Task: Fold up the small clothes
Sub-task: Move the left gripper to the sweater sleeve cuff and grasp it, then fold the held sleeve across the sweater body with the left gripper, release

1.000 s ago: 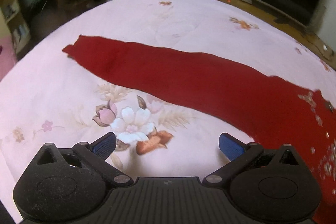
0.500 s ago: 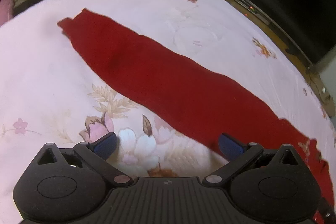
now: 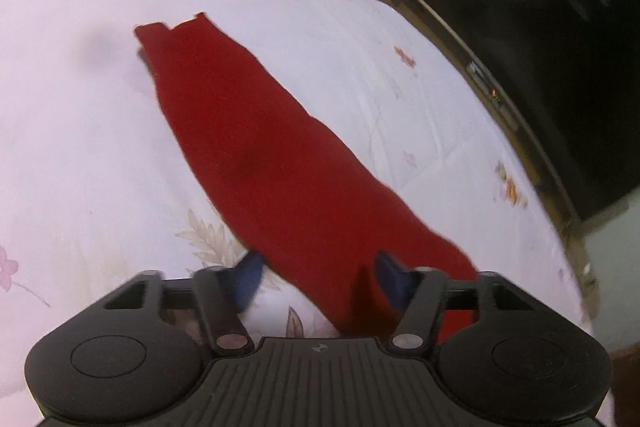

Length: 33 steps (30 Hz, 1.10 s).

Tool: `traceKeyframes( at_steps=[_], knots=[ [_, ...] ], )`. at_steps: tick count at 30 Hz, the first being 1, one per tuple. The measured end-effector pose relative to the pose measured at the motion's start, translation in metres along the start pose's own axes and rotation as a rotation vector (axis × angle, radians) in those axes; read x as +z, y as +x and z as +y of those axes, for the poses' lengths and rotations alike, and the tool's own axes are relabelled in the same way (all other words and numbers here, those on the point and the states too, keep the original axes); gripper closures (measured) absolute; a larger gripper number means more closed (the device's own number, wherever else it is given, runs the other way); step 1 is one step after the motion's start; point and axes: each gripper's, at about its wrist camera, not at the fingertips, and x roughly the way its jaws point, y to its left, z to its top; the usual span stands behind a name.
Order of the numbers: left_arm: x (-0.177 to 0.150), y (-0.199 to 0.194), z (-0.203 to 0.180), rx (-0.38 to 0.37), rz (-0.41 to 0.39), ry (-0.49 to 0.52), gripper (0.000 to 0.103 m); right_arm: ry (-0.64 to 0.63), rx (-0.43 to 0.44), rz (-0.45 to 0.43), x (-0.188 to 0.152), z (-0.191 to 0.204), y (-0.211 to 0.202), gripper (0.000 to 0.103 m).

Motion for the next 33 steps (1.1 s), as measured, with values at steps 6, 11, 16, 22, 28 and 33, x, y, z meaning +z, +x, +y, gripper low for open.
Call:
traceKeyframes(
  at_steps=[6, 11, 16, 22, 28, 33],
  knots=[
    [0.003, 0.017, 0.016, -0.101, 0.003, -0.131, 0.069, 0.006, 0.0, -0.002, 0.0, -0.007, 0.0, 0.002],
    [0.007, 0.027, 0.004, -0.062, -0.038, -0.107, 0.088, 0.009, -0.007, -0.004, -0.001, -0.013, -0.002, 0.002],
    [0.007, 0.014, -0.02, -0.033, -0.099, -0.007, 0.099, 0.027, -0.024, -0.01, -0.002, -0.024, -0.006, 0.002],
    [-0.028, -0.032, -0.093, -0.165, -0.247, 0.314, 0.099, 0.05, -0.053, -0.029, -0.001, -0.04, -0.013, 0.002],
    [-0.118, -0.052, -0.19, -0.414, -0.12, 0.731, 0.099, 0.094, -0.107, -0.037, -0.006, -0.069, -0.024, 0.002],
    [-0.205, -0.034, -0.233, -0.436, 0.065, 0.978, 0.099, 0.156, -0.188, -0.028, -0.015, -0.109, -0.034, 0.002]
  ],
)
